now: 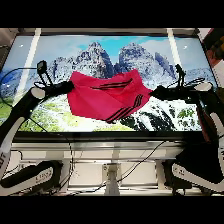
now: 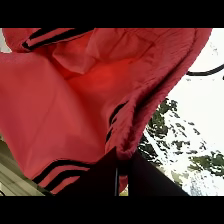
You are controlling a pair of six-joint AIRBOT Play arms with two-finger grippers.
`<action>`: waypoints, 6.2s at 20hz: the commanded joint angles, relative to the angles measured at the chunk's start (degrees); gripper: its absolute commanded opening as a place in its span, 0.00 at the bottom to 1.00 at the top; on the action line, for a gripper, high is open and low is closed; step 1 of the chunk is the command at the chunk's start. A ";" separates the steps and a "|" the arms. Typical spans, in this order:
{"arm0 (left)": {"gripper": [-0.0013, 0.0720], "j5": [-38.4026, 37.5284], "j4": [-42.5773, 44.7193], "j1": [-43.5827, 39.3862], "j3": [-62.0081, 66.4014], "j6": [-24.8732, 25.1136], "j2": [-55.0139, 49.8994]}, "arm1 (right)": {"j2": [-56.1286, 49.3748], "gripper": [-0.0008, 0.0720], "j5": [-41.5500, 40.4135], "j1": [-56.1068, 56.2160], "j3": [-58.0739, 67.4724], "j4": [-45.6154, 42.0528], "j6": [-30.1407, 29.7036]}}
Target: Fold the clothes and pants, and hang the long-sleeved shirts on hangers.
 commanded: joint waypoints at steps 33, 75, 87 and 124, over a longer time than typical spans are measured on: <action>0.97 -20.98 -11.85 -17.90 -14.16 23.23 2.12 | -0.02 0.03 -29.22 4.48 -0.09 -1.70 13.16; 0.03 -60.96 3.63 14.19 10.84 8.35 2.08 | 28.35 0.03 -11.61 25.68 -20.26 -26.67 42.56; 0.98 -60.70 20.96 14.21 10.82 8.31 -2.67 | 29.20 0.03 -12.81 25.90 -20.26 -27.47 42.34; 0.97 -14.88 -29.07 -1.95 17.38 16.41 -17.53 | 23.12 0.96 -15.98 25.83 -16.57 -47.15 42.73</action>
